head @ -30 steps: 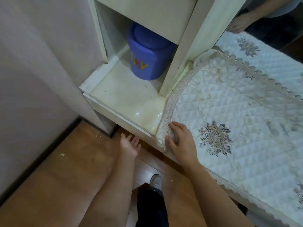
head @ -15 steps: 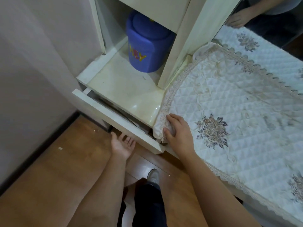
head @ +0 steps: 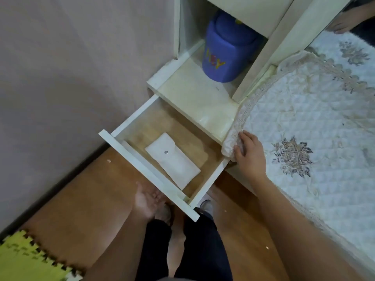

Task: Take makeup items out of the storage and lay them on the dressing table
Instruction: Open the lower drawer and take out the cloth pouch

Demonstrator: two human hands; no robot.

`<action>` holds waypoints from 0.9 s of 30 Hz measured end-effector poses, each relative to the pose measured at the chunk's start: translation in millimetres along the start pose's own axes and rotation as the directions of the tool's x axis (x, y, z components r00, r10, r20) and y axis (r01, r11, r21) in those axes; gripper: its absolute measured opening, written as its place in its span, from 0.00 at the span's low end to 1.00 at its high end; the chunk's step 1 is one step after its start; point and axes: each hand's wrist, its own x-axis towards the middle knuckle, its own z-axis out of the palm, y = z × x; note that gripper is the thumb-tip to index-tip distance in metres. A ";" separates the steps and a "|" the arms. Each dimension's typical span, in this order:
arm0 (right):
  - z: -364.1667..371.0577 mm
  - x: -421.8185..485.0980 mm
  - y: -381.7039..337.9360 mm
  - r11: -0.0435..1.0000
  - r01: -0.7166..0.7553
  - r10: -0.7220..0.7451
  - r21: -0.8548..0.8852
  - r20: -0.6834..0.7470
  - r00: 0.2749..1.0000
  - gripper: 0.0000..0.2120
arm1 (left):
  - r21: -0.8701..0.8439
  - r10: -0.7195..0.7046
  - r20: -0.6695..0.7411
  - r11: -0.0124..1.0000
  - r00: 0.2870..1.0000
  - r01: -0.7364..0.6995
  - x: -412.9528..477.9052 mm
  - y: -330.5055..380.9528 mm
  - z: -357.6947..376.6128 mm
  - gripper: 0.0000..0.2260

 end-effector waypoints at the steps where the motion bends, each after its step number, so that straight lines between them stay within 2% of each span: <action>1: 1.7 -2.5 -3.4 1.000 -0.011 0.011 0.003 -0.013 1.000 0.21 | 0.025 0.012 -0.014 1.000 1.000 -0.011 -5.2 2.9 -3.6 0.36; 4: 11.4 -14.8 -18.3 0.999 0.030 -0.032 -0.030 -0.063 0.998 0.21 | 0.112 0.099 -0.065 0.990 0.993 -0.091 -24.8 15.8 -8.5 0.32; 7: 34.0 -28.1 -39.1 0.979 0.188 -0.190 -0.078 -0.014 0.982 0.18 | 0.196 0.213 -0.070 0.961 0.974 -0.196 -47.7 31.8 -3.1 0.21; 9: 51.5 -30.5 -47.4 0.945 0.275 -0.272 -0.179 0.043 0.961 0.16 | 0.279 0.311 -0.088 0.920 0.946 -0.276 -60.3 39.1 2.8 0.22; 12: 63.1 -22.5 -60.7 0.920 0.264 -0.251 -0.291 0.080 0.965 0.13 | 0.343 0.422 -0.080 0.863 0.903 -0.372 -72.8 44.6 12.2 0.23; 14: 67.6 -18.0 -65.5 0.891 0.350 -0.345 -0.289 0.070 0.936 0.12 | 0.364 0.444 -0.060 0.844 0.894 -0.394 -76.8 43.5 16.5 0.21; 16: 74.4 -16.8 -72.4 0.876 0.410 -0.371 -0.254 0.189 0.909 0.16 | 0.354 0.435 -0.052 0.850 0.899 -0.391 -79.0 40.6 17.2 0.20; 17: 77.6 -15.9 -74.7 0.897 0.380 -0.310 -0.225 0.294 0.904 0.19 | 0.347 0.421 -0.045 0.857 0.906 -0.381 -79.4 39.5 17.1 0.19; 18: 82.8 -15.3 -73.3 0.940 0.287 -0.192 -0.187 0.406 0.893 0.22 | 0.344 0.405 -0.032 0.863 0.914 -0.370 -79.6 38.4 16.1 0.19; 20: 92.6 -14.3 -67.6 0.992 0.010 0.066 -0.130 0.564 0.823 0.27 | 0.342 0.383 -0.011 0.869 0.924 -0.356 -81.3 37.1 14.9 0.18; 21: 95.8 -14.5 -65.6 0.990 -0.104 0.142 -0.098 0.601 0.786 0.29 | 0.345 0.380 -0.003 0.869 0.925 -0.356 -82.5 36.5 14.7 0.17; 22: 98.8 -14.9 -64.6 0.981 -0.179 0.187 -0.076 0.619 0.763 0.31 | 0.349 0.376 0.013 0.867 0.927 -0.356 -84.2 35.7 14.6 0.17; 27: 107.5 -16.4 -66.8 0.938 -0.343 0.286 -0.048 0.664 0.690 0.33 | 0.334 0.339 0.044 0.882 0.940 -0.333 -90.3 34.4 14.2 0.18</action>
